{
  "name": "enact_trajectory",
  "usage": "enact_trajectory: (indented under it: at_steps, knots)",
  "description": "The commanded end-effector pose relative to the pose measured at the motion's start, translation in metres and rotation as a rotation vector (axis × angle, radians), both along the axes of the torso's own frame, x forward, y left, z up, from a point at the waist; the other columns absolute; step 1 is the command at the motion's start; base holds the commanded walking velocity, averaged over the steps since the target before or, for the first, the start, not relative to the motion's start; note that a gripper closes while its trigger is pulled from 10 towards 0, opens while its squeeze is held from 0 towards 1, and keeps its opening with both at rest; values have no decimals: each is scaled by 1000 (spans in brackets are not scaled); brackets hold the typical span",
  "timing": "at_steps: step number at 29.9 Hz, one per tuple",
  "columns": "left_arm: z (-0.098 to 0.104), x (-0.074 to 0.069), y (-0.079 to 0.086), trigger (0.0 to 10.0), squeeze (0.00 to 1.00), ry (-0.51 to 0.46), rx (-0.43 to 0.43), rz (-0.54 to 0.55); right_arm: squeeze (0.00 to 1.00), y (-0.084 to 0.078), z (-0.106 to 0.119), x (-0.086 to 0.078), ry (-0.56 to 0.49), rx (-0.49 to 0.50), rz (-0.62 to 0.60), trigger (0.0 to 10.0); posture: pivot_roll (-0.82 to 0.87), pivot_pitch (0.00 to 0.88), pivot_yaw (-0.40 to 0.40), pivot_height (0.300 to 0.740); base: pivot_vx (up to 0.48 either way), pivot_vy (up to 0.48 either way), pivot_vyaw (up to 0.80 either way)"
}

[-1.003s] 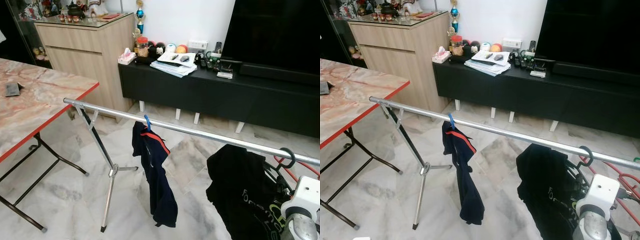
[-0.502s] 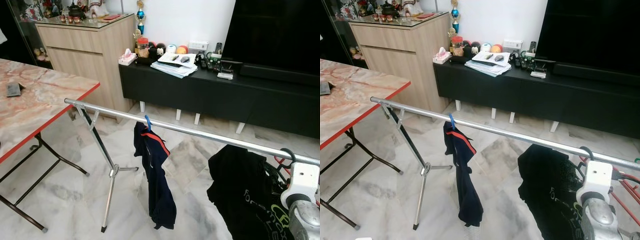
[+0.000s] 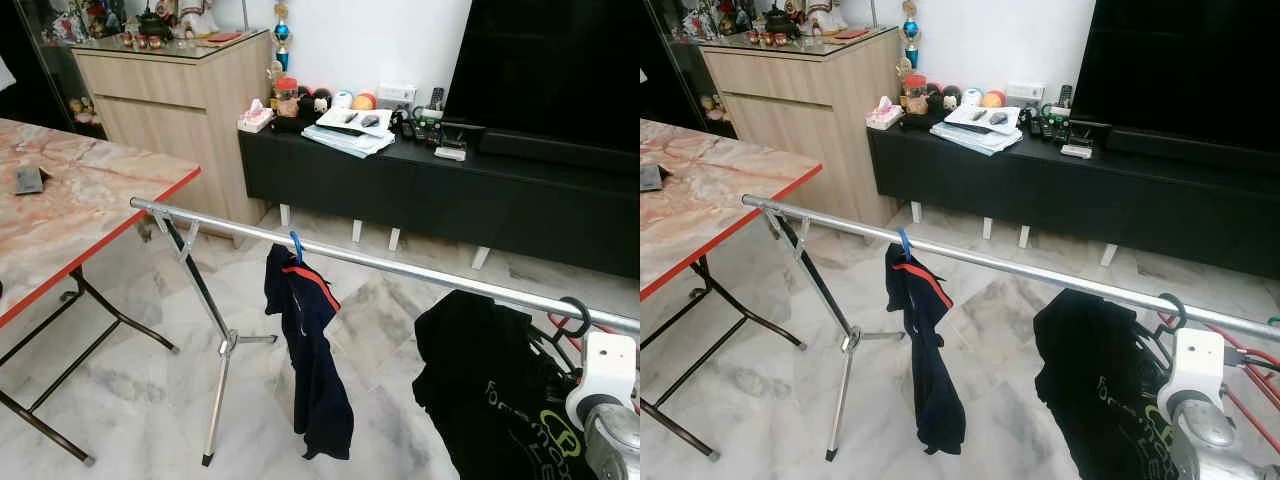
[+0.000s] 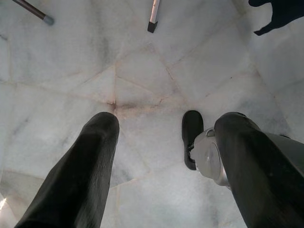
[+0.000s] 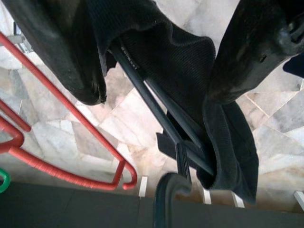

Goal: Hang hanger

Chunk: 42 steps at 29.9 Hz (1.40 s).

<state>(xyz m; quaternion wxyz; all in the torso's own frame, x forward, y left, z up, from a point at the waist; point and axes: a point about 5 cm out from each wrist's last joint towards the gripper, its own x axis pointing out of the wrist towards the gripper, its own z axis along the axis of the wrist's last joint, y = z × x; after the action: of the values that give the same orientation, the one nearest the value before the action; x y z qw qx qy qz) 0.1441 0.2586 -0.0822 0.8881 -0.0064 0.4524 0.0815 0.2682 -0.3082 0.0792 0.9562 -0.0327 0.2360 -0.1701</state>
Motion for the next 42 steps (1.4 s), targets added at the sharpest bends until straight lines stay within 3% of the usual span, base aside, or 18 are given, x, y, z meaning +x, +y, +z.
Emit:
enact_trajectory:
  at_steps: [1,2,3,4,7,8,9,10,20,21,22,23,26,27,28,36,42]
  knots:
    - [-2,-6,1,10000,0,27,4,0,0,-4,2,2,0,11,-16,10000,-12,0,12,740,0,0,0]
    - [-2,-6,0,10000,0,27,4,0,0,-4,2,2,0,15,-17,10000,-12,0,12,740,0,0,0]
    - [-3,-6,0,10000,0,28,3,0,0,-4,2,3,0,16,-18,3176,-11,0,12,740,0,0,0]
    - [-3,-6,0,10000,0,29,3,0,0,-5,2,4,0,20,-21,0,-9,0,13,740,0,0,0]
    - [-3,-6,-1,10000,0,30,3,0,0,-4,1,7,0,26,-24,0,-8,0,13,740,0,0,0]
    - [-3,-6,-1,10000,0,30,3,0,0,-4,1,8,1,27,-22,4510,-8,0,13,740,0,0,0]
    - [-3,-7,-1,10000,0,30,3,0,0,-3,1,8,3,28,-19,6353,-8,0,13,740,0,0,0]
    - [-3,-7,-1,10000,0,30,3,1,0,-2,1,9,6,31,-15,9961,-6,0,13,740,0,0,0]
    - [-2,-8,4,10000,0,29,8,6,0,7,-6,14,30,57,15,10000,-2,0,15,740,0,0,0]
    - [-2,-9,5,10000,0,29,9,6,0,7,-6,14,29,60,18,3647,-2,0,15,740,0,0,0]
    - [-2,-9,5,10000,0,28,9,7,0,8,-6,15,27,63,22,3647,-1,0,15,740,0,0,0]
    - [-2,-9,6,10000,0,28,9,8,0,9,-6,15,25,64,26,0,0,0,15,740,0,0,0]
    - [-1,-8,6,10000,0,28,9,8,0,12,-6,17,22,66,35,0,-1,0,15,740,0,0,0]
    - [-1,-8,6,10000,0,28,9,8,0,12,-6,17,22,66,35,4235,0,0,16,740,0,0,0]
    - [-2,-7,5,10000,0,27,8,7,0,13,-6,18,20,67,36,10000,-1,0,16,740,0,0,0]
    - [-3,-4,-1,10000,0,24,4,1,0,18,-5,23,-9,90,27,10000,3,0,18,740,0,0,0]
    - [-2,-6,0,10000,0,24,7,2,0,15,-1,29,-66,116,-46,10000,7,0,21,740,0,0,0]
